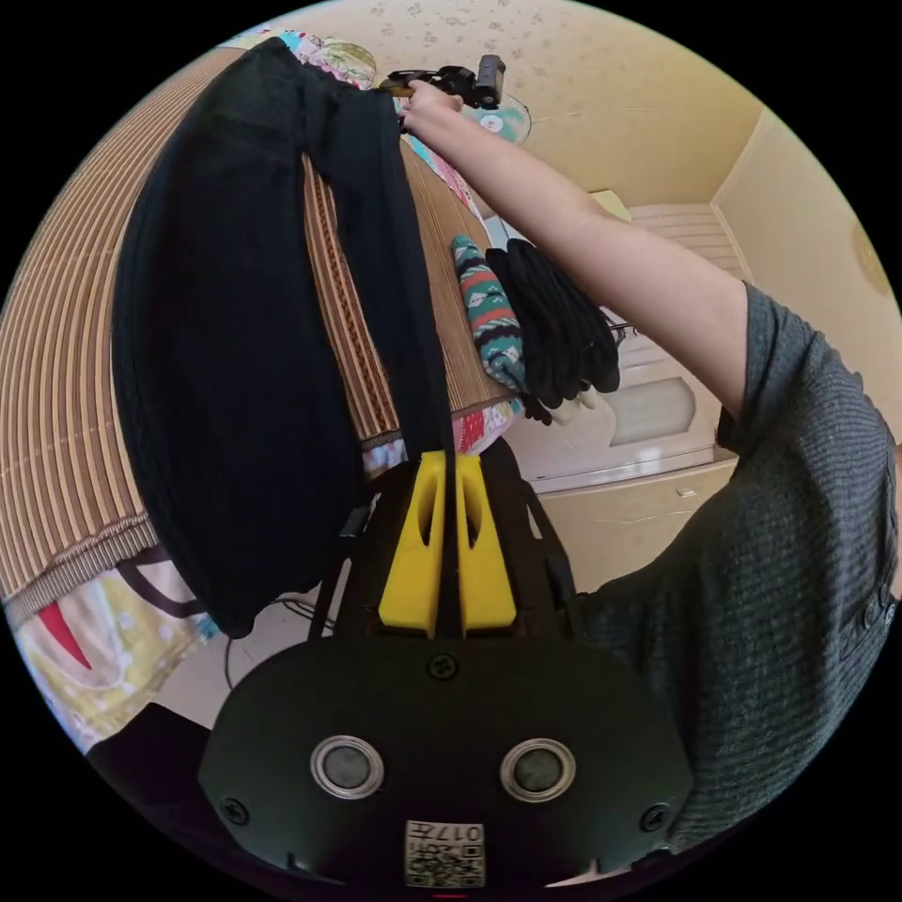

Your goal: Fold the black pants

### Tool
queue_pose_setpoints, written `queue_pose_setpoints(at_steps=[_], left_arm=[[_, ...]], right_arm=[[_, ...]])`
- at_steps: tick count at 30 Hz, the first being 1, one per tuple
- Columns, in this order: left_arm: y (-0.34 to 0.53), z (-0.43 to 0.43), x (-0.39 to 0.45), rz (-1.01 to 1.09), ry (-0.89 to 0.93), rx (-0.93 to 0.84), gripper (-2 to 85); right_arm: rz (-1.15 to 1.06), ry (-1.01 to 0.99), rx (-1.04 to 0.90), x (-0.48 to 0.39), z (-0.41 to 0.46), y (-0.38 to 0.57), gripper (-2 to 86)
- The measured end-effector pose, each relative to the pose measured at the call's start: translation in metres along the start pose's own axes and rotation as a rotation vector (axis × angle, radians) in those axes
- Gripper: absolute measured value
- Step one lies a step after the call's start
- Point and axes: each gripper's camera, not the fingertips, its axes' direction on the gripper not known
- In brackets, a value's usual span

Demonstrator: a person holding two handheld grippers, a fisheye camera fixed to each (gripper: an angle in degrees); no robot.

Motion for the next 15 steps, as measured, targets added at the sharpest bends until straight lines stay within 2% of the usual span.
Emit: queue_pose_setpoints(at_steps=[3, 7, 9, 11, 14, 15], left_arm=[[0.017, -0.032, -0.002, -0.014, -0.037, 0.032, -0.9], [0.038, -0.064, -0.006, -0.078, -0.194, 0.061, -0.8], [0.041, -0.071, -0.015, -0.149, -0.251, 0.062, -0.6], [0.044, -0.076, -0.022, -0.180, -0.268, 0.062, -0.4], [0.046, -0.078, -0.029, -0.218, -0.225, 0.081, -0.2], [0.047, -0.079, -0.029, -0.216, -0.216, 0.089, -0.1]], right_arm=[[-0.095, -0.045, 0.065, -0.068, -0.015, -0.014, 2.3], [-0.140, -0.148, -0.112, -0.119, 0.024, -0.034, 3.6], [-0.047, -0.272, -0.171, -0.108, 0.036, -0.031, 4.6], [0.123, -0.543, -0.139, -0.073, 0.020, -0.007, 7.0], [0.132, -0.805, -0.032, -0.032, -0.024, 0.061, 8.7], [0.134, -0.822, -0.033, -0.025, -0.032, 0.078, 8.7]])
